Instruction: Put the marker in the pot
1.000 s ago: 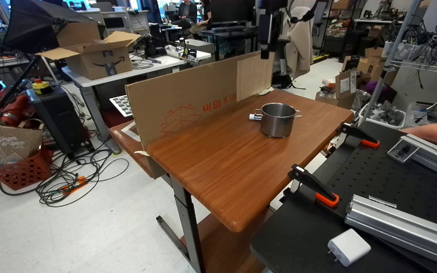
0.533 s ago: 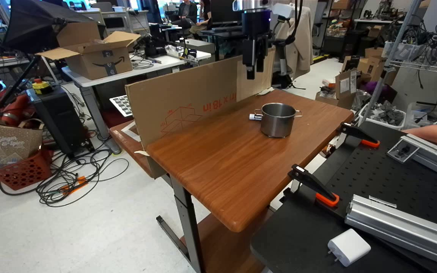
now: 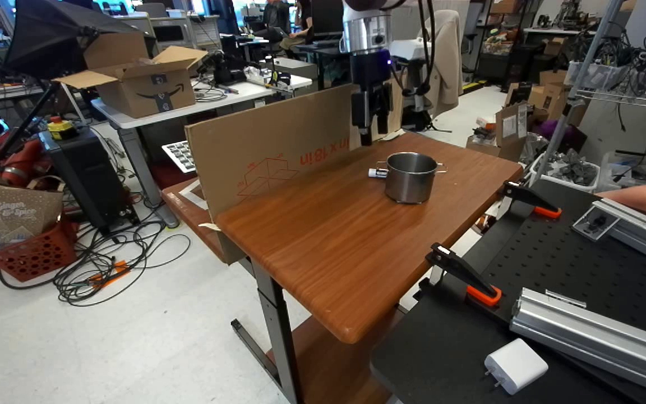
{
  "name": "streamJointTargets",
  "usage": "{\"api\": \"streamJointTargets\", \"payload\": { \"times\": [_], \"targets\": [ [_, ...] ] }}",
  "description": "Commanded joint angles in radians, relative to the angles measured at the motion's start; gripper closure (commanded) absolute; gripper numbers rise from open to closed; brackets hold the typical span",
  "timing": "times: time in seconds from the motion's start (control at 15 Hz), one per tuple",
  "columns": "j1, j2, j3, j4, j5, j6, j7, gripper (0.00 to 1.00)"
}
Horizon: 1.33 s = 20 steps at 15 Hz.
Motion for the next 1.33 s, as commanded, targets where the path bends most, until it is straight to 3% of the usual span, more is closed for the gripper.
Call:
{"api": "streamJointTargets", "payload": {
  "times": [0.0,0.67,0.8,1.27],
  "targets": [
    [0.016,0.069,-0.008,0.072,-0.015,-0.050,0.068,0.00],
    [0.067,0.161,-0.022,0.126,-0.057,-0.085,0.175,0.00],
    [0.070,0.166,-0.025,0.134,-0.068,-0.092,0.185,0.26],
    [0.063,0.189,-0.030,0.178,-0.074,-0.131,0.196,0.81]
  ]
}}
